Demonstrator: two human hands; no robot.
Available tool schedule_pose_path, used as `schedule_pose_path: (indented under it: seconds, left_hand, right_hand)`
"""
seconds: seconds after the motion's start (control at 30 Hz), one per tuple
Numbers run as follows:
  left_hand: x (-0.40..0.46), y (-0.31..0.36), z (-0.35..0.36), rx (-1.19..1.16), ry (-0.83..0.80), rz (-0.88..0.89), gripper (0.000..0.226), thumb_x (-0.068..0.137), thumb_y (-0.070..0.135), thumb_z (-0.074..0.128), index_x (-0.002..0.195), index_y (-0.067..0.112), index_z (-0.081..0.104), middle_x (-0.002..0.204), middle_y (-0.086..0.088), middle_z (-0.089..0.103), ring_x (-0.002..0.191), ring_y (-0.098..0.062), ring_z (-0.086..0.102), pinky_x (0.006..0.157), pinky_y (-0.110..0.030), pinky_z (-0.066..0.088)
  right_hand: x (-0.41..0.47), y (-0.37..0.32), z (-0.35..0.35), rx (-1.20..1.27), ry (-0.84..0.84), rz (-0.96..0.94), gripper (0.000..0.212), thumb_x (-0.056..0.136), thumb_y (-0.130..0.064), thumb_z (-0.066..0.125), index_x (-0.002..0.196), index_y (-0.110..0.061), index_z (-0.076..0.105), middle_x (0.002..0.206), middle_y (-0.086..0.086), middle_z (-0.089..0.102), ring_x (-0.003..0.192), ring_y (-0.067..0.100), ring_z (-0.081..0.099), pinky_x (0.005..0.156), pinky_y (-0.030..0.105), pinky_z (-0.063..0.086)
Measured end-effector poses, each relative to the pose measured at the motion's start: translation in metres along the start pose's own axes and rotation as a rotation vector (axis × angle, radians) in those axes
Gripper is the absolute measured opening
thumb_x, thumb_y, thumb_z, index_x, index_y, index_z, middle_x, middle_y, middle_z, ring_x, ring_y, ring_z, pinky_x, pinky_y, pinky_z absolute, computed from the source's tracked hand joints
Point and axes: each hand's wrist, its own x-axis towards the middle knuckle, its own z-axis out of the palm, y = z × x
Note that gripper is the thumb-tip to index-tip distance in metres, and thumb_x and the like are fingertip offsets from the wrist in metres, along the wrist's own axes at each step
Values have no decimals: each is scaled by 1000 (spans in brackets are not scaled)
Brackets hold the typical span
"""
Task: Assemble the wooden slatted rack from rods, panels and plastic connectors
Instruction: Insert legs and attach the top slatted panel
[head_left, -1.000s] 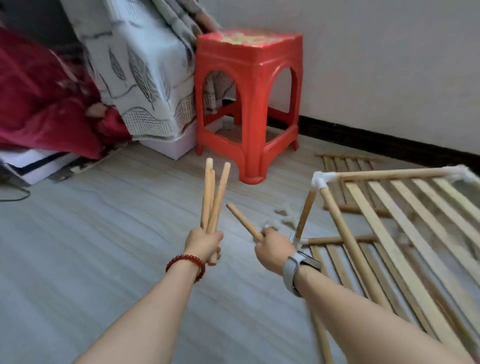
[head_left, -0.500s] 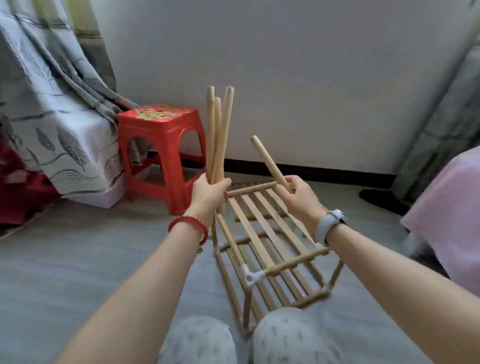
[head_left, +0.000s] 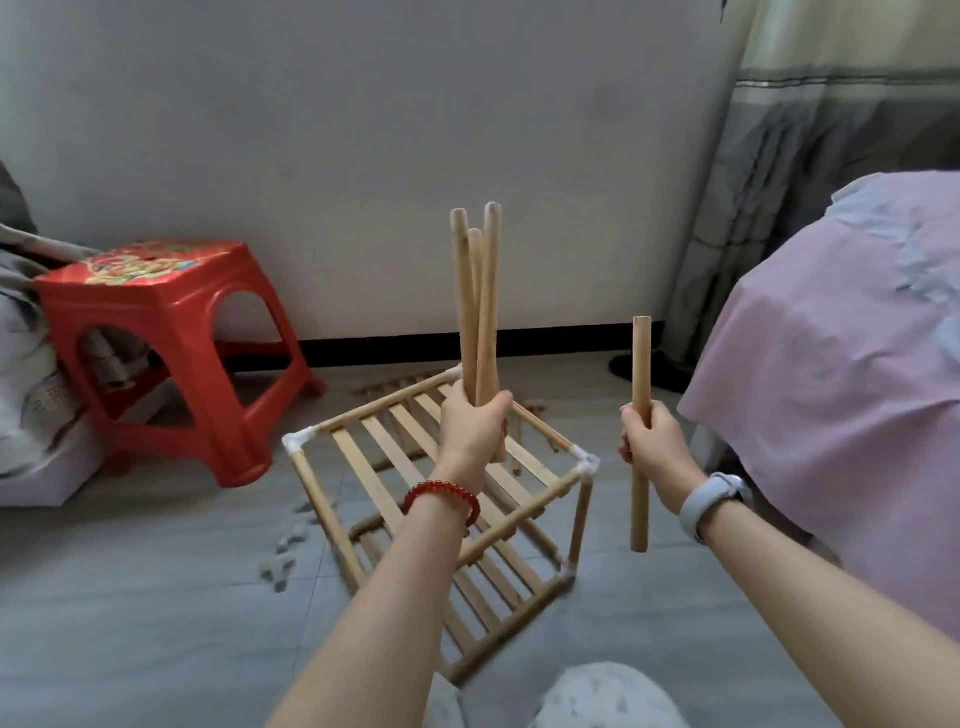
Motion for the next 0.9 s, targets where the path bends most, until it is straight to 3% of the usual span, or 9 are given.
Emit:
schedule_pose_path:
  seconds: [0.1,0.17,0.23,0.3,0.43,0.57,0.77,0.9]
  left_hand:
    - [11,-20,-2,36,-23,-8,10,90,16,55,96,23,51,76,-3,52,64,-14,51,53,-24,46]
    - [19,-35,-4,52,-37,-20,11,90,15,54,97,21,49,77,-4,51,61,-13,50,49,-22,44]
    - [27,-45,-5,92,-41,-28,14,90,15,54,101,20,48,78,-3,51,63,-13,50,49,-22,45]
    - [35,-50,-5,114,-30,-25,18,89,15,54,106,16,49,79,-4,51,63,-13,50,50,-23,43]
    - [42,-60,-2,104,5,-10,24,89,17,56,111,16,48,84,-4,53,68,-13,52,55,-23,43]
    - [45,-68,7,61,21,-36,24,89,18,55,112,16,48,79,-3,51,61,-13,49,49,-24,40]
    - [56,-74,15,141,23,-30,22,89,20,54,110,17,48,82,-3,52,62,-13,49,44,-21,38]
    - [61,-78,17,185,13,-19,16,88,21,55,102,22,47,83,-3,53,63,-13,51,41,-17,38]
  right_hand:
    - [13,1,8,-54,15,-136,8,97,-24,47,99,-19,53,78,0,52,70,13,51,62,22,43]
    - [23,2,14,-176,4,-222,9,96,-27,49,99,-22,56,80,-1,55,73,13,50,64,24,44]
    - [30,1,19,-360,5,-273,12,95,-31,50,99,-23,58,78,0,57,79,18,51,69,33,46]
    - [35,-2,23,-432,22,-312,13,95,-32,50,98,-21,57,74,0,55,76,19,52,66,32,47]
    - [45,-10,25,-314,140,-358,12,95,-26,52,94,-14,50,77,4,57,69,16,55,58,19,42]
    - [53,-3,17,-309,178,-329,13,95,-23,51,98,-11,48,85,9,62,76,19,59,62,24,45]
    - [56,24,10,-259,217,-274,6,95,-19,52,93,-15,47,82,5,58,69,6,53,58,15,41]
    - [62,27,9,-244,187,-280,5,94,-18,52,96,-14,50,91,13,62,80,17,59,64,16,44]
